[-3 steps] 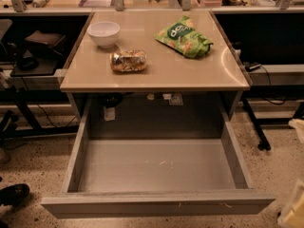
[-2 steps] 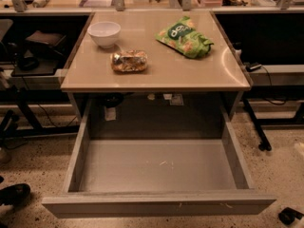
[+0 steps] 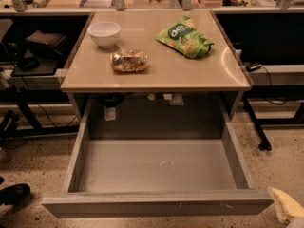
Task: Close top drawer
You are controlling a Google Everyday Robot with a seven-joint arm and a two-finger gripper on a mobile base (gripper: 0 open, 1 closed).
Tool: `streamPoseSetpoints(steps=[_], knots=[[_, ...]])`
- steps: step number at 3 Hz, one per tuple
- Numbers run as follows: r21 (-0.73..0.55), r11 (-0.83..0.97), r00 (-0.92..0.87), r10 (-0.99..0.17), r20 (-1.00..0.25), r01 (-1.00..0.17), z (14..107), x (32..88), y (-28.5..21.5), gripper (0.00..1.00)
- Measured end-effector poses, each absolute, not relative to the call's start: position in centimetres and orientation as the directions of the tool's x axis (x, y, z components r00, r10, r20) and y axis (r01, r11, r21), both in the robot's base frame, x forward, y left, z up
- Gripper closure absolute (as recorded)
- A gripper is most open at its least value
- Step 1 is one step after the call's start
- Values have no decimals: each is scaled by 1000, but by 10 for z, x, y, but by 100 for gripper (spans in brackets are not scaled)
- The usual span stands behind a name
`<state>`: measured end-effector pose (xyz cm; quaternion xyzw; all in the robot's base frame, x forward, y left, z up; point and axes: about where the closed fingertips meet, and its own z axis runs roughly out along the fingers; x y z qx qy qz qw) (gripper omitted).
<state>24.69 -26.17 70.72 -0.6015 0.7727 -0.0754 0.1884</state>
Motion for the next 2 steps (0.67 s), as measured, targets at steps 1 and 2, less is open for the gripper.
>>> streamPoseSetpoints(steps=[1,2], knots=[[-275,217,-196,-975,-104,-936,652,226,-279,0],[-258,181,-189,-982,6,-949,632,214,-287,0]])
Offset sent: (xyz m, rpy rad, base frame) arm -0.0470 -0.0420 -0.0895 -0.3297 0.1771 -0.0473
